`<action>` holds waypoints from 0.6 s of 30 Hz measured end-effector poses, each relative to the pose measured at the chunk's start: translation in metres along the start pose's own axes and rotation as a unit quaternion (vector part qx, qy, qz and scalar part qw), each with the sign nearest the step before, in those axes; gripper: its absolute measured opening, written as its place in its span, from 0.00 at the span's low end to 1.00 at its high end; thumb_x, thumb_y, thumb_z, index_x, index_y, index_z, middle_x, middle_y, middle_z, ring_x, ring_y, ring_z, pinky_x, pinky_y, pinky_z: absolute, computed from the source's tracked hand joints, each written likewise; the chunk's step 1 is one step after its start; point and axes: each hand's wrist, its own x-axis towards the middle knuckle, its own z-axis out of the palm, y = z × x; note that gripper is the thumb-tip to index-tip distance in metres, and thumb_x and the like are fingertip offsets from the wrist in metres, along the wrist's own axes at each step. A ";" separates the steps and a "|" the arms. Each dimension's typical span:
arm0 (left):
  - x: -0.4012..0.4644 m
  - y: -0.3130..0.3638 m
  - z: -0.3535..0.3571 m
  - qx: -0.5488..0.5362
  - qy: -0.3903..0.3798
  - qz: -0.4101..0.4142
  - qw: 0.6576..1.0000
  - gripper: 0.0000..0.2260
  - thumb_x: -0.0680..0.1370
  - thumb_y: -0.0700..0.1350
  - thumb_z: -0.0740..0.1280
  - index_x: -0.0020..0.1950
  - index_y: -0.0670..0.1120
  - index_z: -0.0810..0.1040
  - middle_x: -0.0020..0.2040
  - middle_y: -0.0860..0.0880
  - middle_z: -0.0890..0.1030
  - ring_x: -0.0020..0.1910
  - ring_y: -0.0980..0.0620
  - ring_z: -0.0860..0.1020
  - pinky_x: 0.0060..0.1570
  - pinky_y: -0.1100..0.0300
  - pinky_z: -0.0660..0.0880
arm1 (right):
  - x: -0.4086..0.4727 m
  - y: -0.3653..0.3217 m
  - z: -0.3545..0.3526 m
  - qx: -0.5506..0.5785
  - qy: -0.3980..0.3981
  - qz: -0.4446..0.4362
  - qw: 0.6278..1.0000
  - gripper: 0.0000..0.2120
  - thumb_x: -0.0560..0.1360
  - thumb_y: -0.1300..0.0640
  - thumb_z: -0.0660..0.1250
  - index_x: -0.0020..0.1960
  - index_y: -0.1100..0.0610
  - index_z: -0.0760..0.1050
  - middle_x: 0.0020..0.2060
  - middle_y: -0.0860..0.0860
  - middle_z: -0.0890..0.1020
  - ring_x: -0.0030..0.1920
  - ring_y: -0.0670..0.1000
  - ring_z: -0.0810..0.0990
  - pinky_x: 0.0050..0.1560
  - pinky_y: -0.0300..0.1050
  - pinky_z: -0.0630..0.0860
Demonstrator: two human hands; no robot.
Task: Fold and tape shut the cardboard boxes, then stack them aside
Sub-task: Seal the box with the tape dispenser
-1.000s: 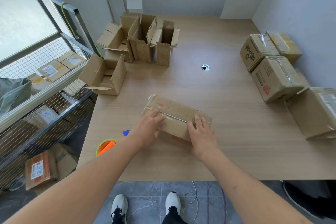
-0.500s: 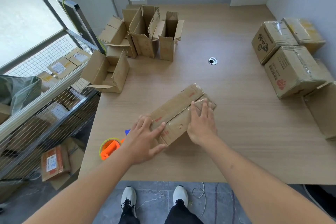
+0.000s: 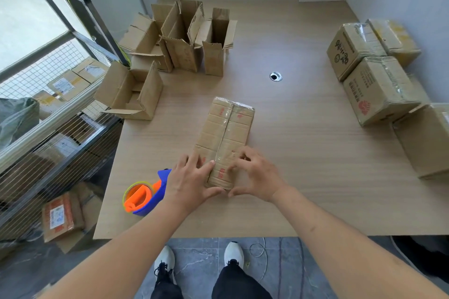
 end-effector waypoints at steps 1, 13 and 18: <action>0.001 0.000 0.001 -0.025 -0.002 0.000 1.000 0.32 0.63 0.69 0.77 0.60 0.53 0.81 0.52 0.49 0.74 0.48 0.45 0.74 0.39 0.50 0.79 | -0.001 0.001 -0.002 -0.001 -0.007 -0.001 1.000 0.31 0.59 0.35 0.81 0.56 0.49 0.81 0.52 0.47 0.75 0.52 0.52 0.75 0.47 0.45 0.74; 0.012 -0.044 -0.007 -0.112 -0.033 0.131 0.984 0.20 0.72 0.48 0.80 0.63 0.51 0.84 0.73 0.46 0.74 0.72 0.43 0.74 0.61 0.48 0.80 | -0.002 -0.008 -0.004 0.035 0.092 0.142 0.985 0.18 0.67 0.66 0.79 0.56 0.56 0.86 0.44 0.52 0.85 0.46 0.56 0.83 0.50 0.51 0.80; 0.017 -0.041 0.001 -0.150 -0.050 0.106 0.982 0.20 0.71 0.44 0.80 0.62 0.50 0.84 0.76 0.47 0.72 0.75 0.46 0.71 0.58 0.45 0.81 | -0.002 -0.016 0.017 0.088 0.166 0.232 0.955 0.23 0.65 0.71 0.78 0.58 0.56 0.85 0.51 0.53 0.86 0.49 0.55 0.86 0.54 0.55 0.83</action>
